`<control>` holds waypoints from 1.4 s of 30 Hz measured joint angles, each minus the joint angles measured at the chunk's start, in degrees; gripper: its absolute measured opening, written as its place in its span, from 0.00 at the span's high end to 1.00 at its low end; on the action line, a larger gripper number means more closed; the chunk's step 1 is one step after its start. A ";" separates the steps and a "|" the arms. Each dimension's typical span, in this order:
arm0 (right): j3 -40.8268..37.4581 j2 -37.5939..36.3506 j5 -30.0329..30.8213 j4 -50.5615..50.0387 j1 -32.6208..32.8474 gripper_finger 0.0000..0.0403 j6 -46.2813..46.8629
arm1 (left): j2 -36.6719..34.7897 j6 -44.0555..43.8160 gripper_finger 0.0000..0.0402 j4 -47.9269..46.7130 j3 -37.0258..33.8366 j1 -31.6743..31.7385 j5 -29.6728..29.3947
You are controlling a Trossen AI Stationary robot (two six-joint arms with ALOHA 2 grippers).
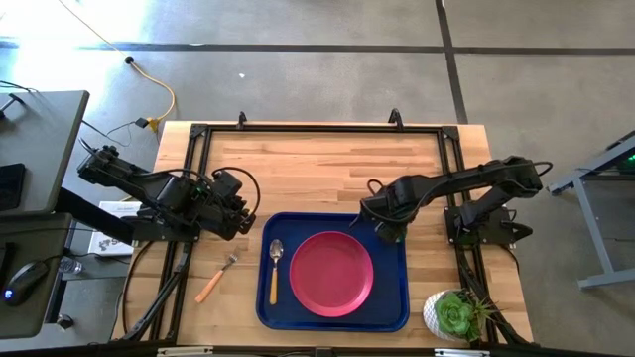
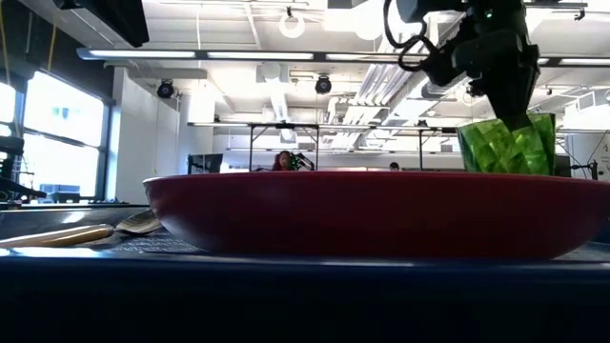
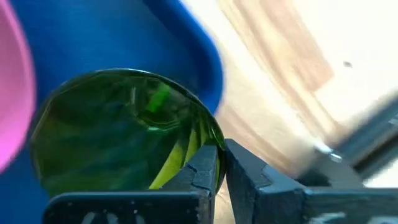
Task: Pick and place plate/cup/fork/spoon on tray
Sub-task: Adjust the green cup on the blue tray
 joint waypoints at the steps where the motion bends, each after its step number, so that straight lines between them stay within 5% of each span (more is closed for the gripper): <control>1: 0.41 -0.03 0.25 -0.10 0.00 0.95 -0.01 | 0.00 0.00 0.83 0.01 -0.01 0.00 0.00; 42: 1.40 0.72 -3.30 3.79 0.04 0.98 4.53 | 0.02 0.00 0.83 0.01 -0.02 -0.04 -0.11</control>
